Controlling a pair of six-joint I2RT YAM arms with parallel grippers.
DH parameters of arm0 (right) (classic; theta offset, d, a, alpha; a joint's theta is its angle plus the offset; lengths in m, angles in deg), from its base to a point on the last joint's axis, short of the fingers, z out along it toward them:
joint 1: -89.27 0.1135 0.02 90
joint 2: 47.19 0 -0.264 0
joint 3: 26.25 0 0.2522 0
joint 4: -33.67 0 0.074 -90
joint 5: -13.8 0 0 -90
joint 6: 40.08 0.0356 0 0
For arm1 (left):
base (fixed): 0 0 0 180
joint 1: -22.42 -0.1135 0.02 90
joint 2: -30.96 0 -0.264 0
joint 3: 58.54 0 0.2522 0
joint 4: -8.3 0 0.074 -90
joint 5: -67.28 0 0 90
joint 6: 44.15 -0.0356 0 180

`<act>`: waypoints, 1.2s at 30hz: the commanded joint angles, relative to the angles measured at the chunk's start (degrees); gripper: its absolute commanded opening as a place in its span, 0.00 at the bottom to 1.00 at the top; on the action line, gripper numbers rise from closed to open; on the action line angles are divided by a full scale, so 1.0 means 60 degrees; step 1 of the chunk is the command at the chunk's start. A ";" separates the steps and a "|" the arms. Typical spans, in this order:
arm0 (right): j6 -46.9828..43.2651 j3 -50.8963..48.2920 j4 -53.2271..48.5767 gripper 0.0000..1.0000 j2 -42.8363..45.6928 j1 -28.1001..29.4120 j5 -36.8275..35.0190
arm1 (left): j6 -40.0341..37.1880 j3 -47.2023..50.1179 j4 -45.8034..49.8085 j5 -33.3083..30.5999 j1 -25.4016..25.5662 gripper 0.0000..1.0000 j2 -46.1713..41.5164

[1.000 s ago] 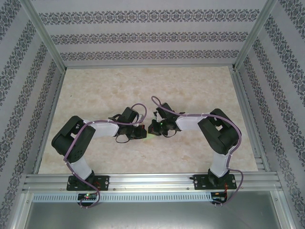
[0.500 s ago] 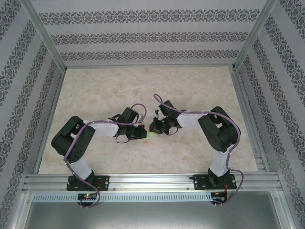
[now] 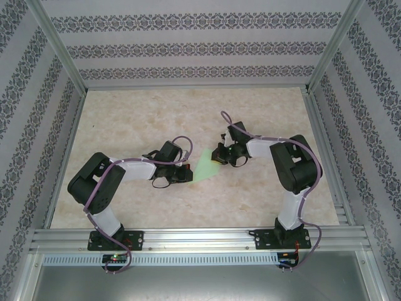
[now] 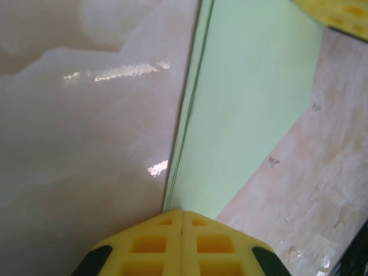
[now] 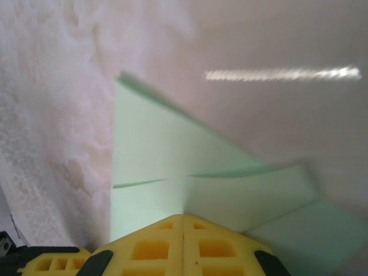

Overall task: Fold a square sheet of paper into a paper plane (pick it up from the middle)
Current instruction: Fourth fold the wing at the center of the table.

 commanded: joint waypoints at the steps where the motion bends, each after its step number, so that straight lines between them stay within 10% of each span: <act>1: -0.0300 0.0280 0.0225 0.00 -0.0532 -0.0748 -0.1302 | -0.0016 0.0419 0.1468 -0.0505 -0.0092 0.00 0.0429; 16: -0.0582 0.0917 -0.0386 0.02 0.0401 -0.1427 -0.1159 | -0.0081 0.0299 0.1414 -0.0418 -0.0088 0.00 0.0443; 36: 0.0860 -0.0083 0.0719 0.04 0.0238 0.1899 -0.0930 | -0.0154 0.0147 0.1384 -0.0355 -0.0098 0.00 0.0414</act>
